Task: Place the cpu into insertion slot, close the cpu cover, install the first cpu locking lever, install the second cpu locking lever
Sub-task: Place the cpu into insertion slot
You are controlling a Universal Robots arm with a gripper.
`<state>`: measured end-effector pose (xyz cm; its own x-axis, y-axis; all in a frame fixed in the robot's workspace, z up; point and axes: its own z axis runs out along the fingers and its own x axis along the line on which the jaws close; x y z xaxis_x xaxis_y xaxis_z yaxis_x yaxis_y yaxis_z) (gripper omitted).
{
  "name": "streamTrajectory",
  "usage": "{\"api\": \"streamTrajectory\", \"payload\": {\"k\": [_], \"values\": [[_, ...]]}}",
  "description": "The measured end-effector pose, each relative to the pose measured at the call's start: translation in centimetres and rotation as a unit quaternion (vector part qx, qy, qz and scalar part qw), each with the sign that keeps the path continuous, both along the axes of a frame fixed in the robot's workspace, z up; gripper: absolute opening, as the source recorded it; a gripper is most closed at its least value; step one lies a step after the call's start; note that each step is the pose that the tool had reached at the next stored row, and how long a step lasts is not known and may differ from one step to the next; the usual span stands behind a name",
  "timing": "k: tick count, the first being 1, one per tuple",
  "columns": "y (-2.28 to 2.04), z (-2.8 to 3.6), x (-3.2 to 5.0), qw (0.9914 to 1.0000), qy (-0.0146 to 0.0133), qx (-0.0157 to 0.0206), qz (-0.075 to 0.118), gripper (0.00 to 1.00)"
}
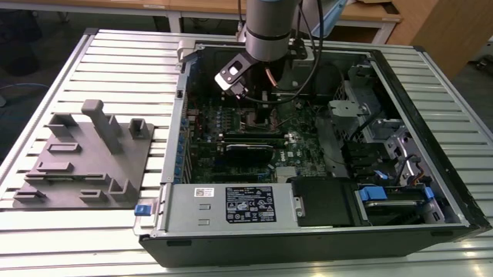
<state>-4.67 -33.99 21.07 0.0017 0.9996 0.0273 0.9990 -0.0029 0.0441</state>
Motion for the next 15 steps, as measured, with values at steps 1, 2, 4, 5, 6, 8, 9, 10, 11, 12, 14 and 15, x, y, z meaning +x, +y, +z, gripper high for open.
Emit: {"api": "streamTrajectory", "payload": {"k": [1, 2, 4, 5, 6, 8, 9, 10, 11, 12, 14, 15], "values": [[0.00, 0.03, 0.00, 1.00000, 0.0000, 0.0000, 0.000, 0.48], [0.00, 0.06, 0.00, 1.00000, 0.0000, 0.0000, 0.000, 0.48], [0.00, 0.11, 0.00, 1.00000, 0.0000, -0.0001, 0.000, 0.42], [0.00, 0.14, 0.00, 1.00000, 0.0000, 0.0000, 0.000, 0.36], [0.00, 0.17, 0.00, 1.00000, 0.0000, -0.0001, 0.000, 0.31], [0.00, 0.22, 0.00, 1.00000, 0.0000, 0.0000, 0.000, 0.25], [0.00, 0.25, 0.00, 1.00000, 0.0000, 0.0000, 0.000, 0.19], [0.00, 0.27, 0.00, 1.00000, 0.0000, 0.0000, 0.000, 0.13], [0.00, 0.30, 0.00, 1.00000, 0.0000, 0.0000, 0.000, 0.13], [0.00, 0.33, 0.00, 1.00000, 0.0000, -0.0001, 0.000, 0.11], [0.00, 0.34, 0.00, 1.00000, 0.0000, 0.0000, 0.000, 0.11], [0.00, 0.19, 0.00, 1.00000, -0.0001, 0.0001, 0.000, 0.11]]}}
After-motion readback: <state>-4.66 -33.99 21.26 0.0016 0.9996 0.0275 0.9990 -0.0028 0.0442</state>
